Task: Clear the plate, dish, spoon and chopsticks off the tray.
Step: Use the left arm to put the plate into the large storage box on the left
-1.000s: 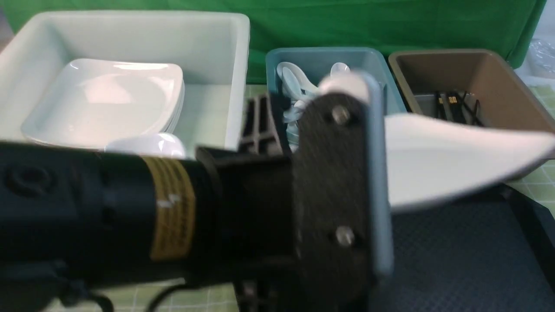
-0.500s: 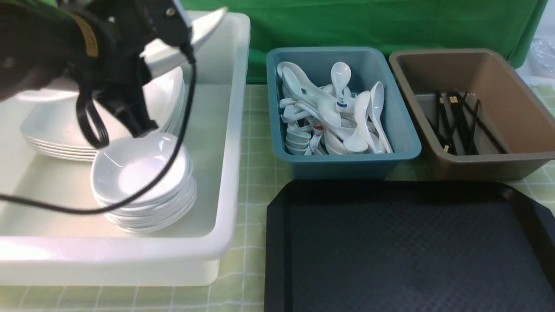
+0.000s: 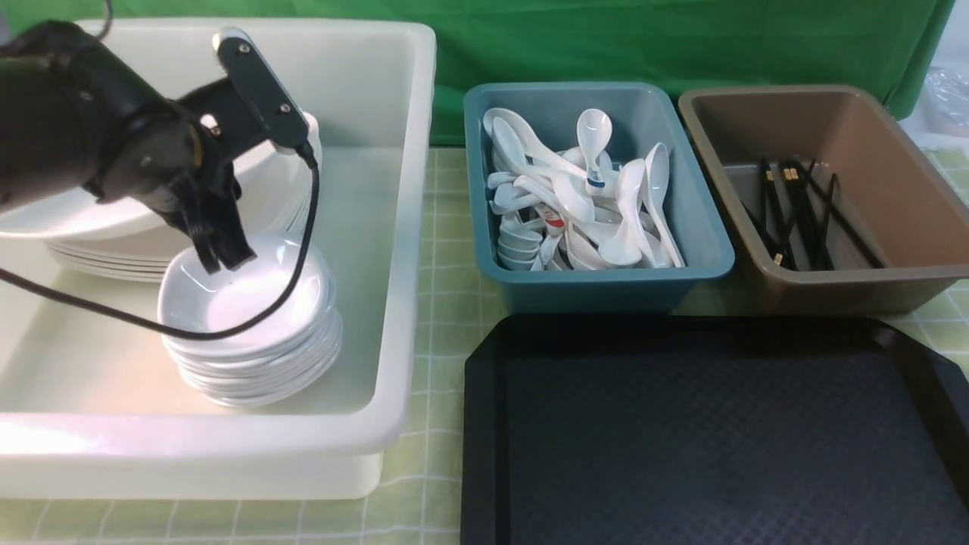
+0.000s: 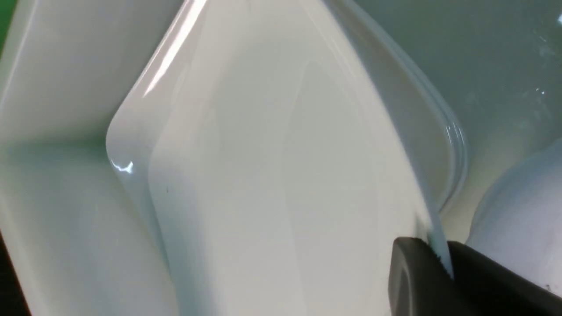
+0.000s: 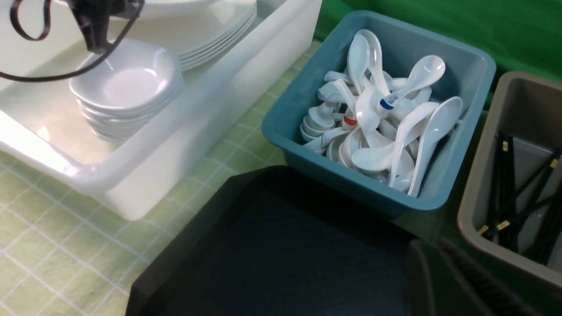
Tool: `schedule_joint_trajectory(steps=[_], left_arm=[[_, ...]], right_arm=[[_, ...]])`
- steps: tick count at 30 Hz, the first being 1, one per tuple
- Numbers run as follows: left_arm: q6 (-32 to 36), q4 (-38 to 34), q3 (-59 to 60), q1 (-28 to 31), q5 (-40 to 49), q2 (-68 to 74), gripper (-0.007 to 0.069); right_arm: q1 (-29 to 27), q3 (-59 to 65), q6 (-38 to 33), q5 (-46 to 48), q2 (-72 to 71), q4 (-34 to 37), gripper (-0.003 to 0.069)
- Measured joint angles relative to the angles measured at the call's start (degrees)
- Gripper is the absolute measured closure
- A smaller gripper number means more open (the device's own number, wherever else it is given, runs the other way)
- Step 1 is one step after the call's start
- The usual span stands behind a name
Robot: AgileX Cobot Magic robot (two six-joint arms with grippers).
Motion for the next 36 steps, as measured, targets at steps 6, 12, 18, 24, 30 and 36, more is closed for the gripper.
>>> schedule_joint_trajectory(steps=[6,12,18,24,30,36], left_arm=[[-2.6,2.1,-1.5,0.0,-1.5,3.6,0.0592],[-3.3,3.6,-2.2,0.0,-3.1,6.2,0.0515],[-3.5,4.1,-2.2,0.1,-4.6,7.3,0.033],[-3.6,4.3,-2.4,0.1,-5.4,7.3,0.0142],[-2.7,4.5,-2.4,-0.7,-2.9,5.4,0.0054],[-2.1,0.4,-2.4,-3.1,-2.2,-2.2,0.0056]], right_arm=[[0.0,0.0,-1.9,2.0,0.0,2.6,0.0633],[0.0,0.0,-2.5,5.6,0.0,3.5,0.0634],[0.0,0.0,-2.6,8.4,-0.1,4.9,0.0634],[0.0,0.0,-2.6,9.3,-0.1,5.2,0.0629],[0.0,0.0,-2.6,9.0,-0.1,5.3,0.0624],[0.0,0.0,-2.6,8.3,-0.1,5.4,0.0623]])
